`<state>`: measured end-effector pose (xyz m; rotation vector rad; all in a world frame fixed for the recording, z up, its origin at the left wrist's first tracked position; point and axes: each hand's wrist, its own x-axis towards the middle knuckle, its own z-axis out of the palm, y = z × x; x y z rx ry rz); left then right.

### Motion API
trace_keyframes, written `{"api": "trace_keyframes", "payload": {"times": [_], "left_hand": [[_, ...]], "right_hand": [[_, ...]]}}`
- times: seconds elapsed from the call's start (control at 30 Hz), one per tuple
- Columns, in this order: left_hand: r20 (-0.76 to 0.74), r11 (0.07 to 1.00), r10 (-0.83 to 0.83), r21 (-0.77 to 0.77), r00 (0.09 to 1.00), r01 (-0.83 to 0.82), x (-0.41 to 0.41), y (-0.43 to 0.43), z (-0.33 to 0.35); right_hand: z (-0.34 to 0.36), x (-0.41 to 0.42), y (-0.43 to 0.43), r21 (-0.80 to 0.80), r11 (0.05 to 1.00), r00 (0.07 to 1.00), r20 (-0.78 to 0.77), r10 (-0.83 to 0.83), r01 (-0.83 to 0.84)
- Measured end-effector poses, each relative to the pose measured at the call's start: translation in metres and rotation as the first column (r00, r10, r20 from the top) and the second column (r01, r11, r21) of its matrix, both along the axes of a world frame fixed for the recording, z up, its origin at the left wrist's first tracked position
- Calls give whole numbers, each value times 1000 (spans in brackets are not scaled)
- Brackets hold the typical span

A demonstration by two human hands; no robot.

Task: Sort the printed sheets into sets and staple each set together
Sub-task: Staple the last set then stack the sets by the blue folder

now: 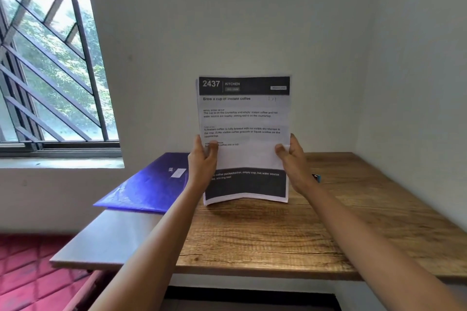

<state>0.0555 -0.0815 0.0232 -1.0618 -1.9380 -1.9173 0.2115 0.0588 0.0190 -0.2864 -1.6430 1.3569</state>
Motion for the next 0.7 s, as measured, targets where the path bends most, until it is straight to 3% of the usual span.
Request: {"api": "trace_keyframes", "payload": {"times": [0.2,0.27,0.33,0.4,0.7], "left_hand": [[12,999,-44,-2,999,44,-3,0,-2],[132,989,-145,63,981,137,-9,-4,-5],[309,952,-296,176,904,252,-15,-6,-7],[376,917,-391,233,840,322,-16,-9,-7],[409,922,-386,133,827,364,-18,-8,-11]], "right_hand": [[1,-2,3,3,999,999,27,-37,37],[1,-3,5,-8,998,997,48,-56,56],[1,-2,6,-6,999,997,64,-51,52],[2,-2,7,-1,999,996,79,-37,38],[5,-3,10,-114,993,995,83,49,-40]]}}
